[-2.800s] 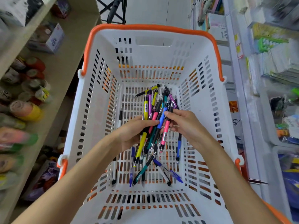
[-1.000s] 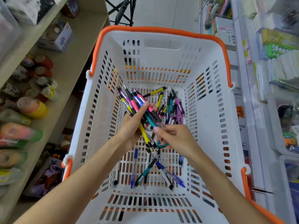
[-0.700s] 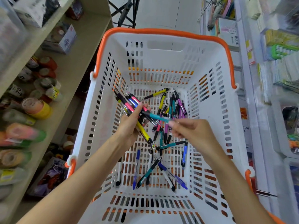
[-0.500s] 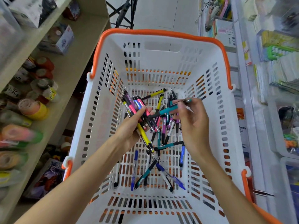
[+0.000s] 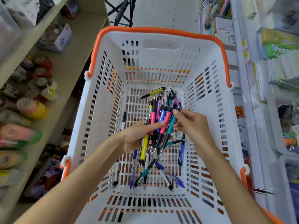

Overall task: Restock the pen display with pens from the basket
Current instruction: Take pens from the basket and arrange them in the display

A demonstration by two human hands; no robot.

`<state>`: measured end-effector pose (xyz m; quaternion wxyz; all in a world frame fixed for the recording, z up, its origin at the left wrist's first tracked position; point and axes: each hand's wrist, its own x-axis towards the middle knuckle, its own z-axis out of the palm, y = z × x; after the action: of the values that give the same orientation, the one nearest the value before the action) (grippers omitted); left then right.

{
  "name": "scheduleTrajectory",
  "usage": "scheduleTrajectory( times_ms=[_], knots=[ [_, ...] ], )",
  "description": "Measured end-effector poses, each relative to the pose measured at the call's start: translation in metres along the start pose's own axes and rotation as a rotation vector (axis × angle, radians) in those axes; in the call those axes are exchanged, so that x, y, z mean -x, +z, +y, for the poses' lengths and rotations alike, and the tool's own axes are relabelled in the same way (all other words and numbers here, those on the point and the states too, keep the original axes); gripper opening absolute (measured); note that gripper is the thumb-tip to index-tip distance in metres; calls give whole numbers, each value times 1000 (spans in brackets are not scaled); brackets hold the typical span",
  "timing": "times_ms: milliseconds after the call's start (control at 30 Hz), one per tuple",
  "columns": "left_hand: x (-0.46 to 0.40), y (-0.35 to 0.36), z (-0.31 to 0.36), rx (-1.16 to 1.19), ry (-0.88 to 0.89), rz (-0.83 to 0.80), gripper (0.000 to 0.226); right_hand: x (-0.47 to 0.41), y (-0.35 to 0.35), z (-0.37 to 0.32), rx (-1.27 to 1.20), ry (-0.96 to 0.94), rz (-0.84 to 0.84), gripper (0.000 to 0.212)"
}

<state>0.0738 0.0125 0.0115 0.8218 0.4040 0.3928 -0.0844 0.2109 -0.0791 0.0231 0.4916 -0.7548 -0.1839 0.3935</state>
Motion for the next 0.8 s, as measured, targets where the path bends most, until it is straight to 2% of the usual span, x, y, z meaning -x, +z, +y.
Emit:
scheduleTrajectory(
  times_ms=[167,300,367,467,600,800],
  knots=[
    [1,4,-2,-25,63,-39,19,0,1,-1,-31,26,-42,18],
    [0,5,-4,-61,119,-62,22,1,0,-2,28,3,-53,16],
    [0,3,-4,-89,126,-80,19,2,1,-3,92,-35,-14,24],
    [3,4,-4,-213,88,-163,12,3,1,-5,176,-94,14,32],
    [4,3,-7,-343,38,-244,11,0,-2,-3,224,-62,-11,26],
    [7,2,-3,-399,-10,-308,7,1,-10,-9,140,-16,-174,17]
  ],
)
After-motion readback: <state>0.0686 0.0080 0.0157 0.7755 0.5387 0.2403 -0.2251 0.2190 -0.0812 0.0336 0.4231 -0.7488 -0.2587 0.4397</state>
